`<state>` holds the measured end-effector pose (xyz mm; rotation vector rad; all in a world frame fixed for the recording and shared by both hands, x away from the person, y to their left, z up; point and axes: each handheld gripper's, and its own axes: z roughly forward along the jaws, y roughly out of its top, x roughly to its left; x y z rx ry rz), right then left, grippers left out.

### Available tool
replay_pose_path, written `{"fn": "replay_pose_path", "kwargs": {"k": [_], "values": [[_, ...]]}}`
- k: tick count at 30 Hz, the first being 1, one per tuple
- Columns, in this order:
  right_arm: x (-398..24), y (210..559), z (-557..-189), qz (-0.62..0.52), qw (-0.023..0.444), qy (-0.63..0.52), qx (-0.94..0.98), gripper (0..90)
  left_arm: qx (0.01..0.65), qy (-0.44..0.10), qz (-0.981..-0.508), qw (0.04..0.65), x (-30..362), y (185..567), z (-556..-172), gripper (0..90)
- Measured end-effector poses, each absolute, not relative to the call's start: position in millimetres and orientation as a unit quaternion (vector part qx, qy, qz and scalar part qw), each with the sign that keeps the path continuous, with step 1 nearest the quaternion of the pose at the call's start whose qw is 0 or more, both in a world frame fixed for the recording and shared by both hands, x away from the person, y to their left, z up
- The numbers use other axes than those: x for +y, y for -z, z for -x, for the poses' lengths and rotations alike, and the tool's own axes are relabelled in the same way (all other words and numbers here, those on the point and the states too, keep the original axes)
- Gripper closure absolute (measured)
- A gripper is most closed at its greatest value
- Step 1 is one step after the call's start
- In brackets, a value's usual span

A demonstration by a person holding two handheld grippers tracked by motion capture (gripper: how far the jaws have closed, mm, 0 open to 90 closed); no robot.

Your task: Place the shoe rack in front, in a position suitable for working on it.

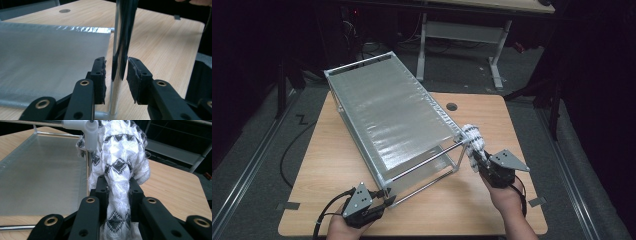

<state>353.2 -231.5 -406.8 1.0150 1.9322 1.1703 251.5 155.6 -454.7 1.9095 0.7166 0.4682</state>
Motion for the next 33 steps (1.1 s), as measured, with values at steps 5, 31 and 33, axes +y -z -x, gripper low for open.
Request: {"fn": "replay_pose_path", "kwargs": {"k": [5,31,33], "values": [[-230.0,409.1,-354.1,-0.385,0.323,-0.442,0.743,76.4,0.299,-0.196,-0.793,0.493,154.1,454.8,-251.7,80.6],[-227.3,473.4,-376.5,-0.403,0.202,-0.354,0.819,76.4,0.297,-0.193,-0.793,0.496,154.7,455.3,-252.3,80.7],[-227.6,480.0,-380.3,-0.407,0.19,-0.34,0.826,76.3,0.296,-0.192,-0.793,0.496,154.7,455.3,-252.5,80.7]]}}
